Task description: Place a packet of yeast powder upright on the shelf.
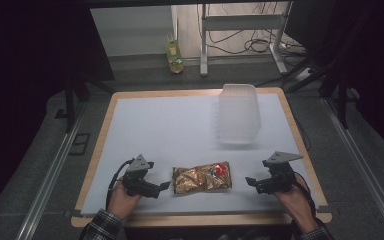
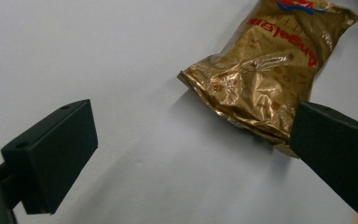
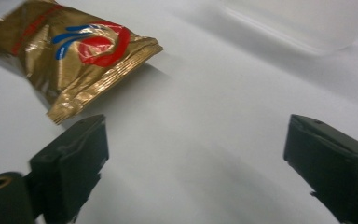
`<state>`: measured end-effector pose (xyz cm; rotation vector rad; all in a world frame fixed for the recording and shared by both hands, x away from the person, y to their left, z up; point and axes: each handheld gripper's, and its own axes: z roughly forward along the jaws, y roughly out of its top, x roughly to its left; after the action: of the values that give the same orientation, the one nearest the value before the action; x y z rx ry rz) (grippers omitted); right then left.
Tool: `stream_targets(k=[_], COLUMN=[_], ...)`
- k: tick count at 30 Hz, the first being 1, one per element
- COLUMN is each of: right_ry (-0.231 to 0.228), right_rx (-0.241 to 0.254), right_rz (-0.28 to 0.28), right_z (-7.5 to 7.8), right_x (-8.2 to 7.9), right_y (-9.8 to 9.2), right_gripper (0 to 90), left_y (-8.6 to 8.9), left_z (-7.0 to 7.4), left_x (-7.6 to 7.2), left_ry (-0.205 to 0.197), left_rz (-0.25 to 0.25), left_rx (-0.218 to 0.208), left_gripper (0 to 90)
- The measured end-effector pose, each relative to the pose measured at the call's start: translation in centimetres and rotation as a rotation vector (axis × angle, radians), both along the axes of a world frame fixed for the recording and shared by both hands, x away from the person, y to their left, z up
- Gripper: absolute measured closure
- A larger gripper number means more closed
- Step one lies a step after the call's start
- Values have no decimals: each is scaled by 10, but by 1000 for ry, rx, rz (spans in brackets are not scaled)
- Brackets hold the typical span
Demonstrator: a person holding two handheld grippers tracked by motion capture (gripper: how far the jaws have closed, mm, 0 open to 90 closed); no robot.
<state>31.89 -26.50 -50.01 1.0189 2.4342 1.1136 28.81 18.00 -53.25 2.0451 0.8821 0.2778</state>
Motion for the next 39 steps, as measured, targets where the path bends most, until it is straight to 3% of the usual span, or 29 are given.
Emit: stream_targets(k=[7,19,22,28,39], right_ry=[-12,15,13,9,7], right_rx=[21,-34,-38,-33,-51], right_rz=[-1,37,42,45,57], right_z=[-1,-8,-8,-7,-6], right_x=[-1,0,0,-1,-1], right_y=[-1,3,3,3,4], right_gripper=[8,5,5,5,6], left_y=[-6,-3,-3,-5,-11], left_z=[0,3,4,9,19], left_x=[-1,-1,-1,-4,-10], left_ry=[-25,-8,-11,-28,-61], left_rz=[-7,0,15,-2,-51], left_rx=[39,16,28,19,-18], left_gripper=[15,31,59,154,462])
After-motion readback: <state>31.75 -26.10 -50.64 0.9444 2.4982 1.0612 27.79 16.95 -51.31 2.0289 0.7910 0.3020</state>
